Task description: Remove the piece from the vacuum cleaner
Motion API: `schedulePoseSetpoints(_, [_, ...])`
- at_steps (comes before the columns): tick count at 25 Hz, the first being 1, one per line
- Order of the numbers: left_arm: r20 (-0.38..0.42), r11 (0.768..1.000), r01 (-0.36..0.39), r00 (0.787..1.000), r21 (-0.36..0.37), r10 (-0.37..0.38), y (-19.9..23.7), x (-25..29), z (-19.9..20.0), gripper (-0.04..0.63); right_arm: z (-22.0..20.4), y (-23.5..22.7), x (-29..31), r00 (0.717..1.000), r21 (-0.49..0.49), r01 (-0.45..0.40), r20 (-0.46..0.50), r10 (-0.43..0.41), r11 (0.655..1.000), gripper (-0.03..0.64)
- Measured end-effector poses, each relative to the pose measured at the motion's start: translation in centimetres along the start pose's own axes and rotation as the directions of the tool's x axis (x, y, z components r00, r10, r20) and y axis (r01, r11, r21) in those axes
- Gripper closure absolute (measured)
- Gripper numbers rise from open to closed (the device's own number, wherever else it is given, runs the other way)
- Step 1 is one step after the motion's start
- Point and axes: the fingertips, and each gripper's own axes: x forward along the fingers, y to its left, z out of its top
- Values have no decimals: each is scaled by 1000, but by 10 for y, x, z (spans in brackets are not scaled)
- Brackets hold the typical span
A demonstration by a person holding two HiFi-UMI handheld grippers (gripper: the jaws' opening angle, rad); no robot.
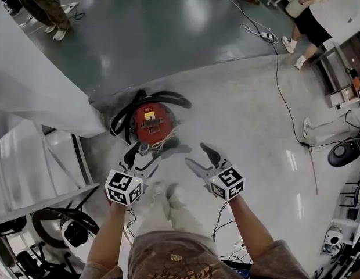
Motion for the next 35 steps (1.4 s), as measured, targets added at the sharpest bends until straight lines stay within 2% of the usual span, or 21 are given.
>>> schedulePoseSetpoints(5, [-91, 999, -3, 996, -52, -1, 29, 44, -64, 268, -65, -19, 47, 990, -44, -42, -139, 35, 998, 351])
schedulePoseSetpoints(10, [-183, 998, 25, 982, -58, -35, 36, 93, -131, 268, -131, -40, 83, 970, -86, -64, -238, 42, 994, 351])
schedulePoseSetpoints(14, [-248, 998, 30, 968, -49, -41, 50, 125, -184, 268, -181, -51, 118, 945, -118, -120, -317, 77, 986, 351])
schedulePoseSetpoints(19, [-302, 995, 48, 951, -85, -71, 61, 156, -243, 268, -237, -71, 157, 918, -137, -138, -389, 75, 981, 351])
schedulePoseSetpoints(23, [-358, 994, 88, 927, -72, -108, 64, 179, -291, 268, -282, -80, 179, 894, -135, -172, -438, 97, 976, 351])
schedulePoseSetpoints(28, [-433, 990, 135, 890, -42, -139, 61, 196, -339, 270, -332, -86, 194, 849, -176, -237, -515, 116, 956, 351])
schedulePoseSetpoints(33, [-450, 990, 128, 882, -53, -138, 65, 210, -361, 272, -355, -91, 206, 813, -262, -316, -570, 118, 912, 351])
schedulePoseSetpoints(35, [-465, 991, 126, 875, -44, -133, 66, 214, -368, 303, -360, -92, 211, 800, -284, -343, -588, 120, 896, 351])
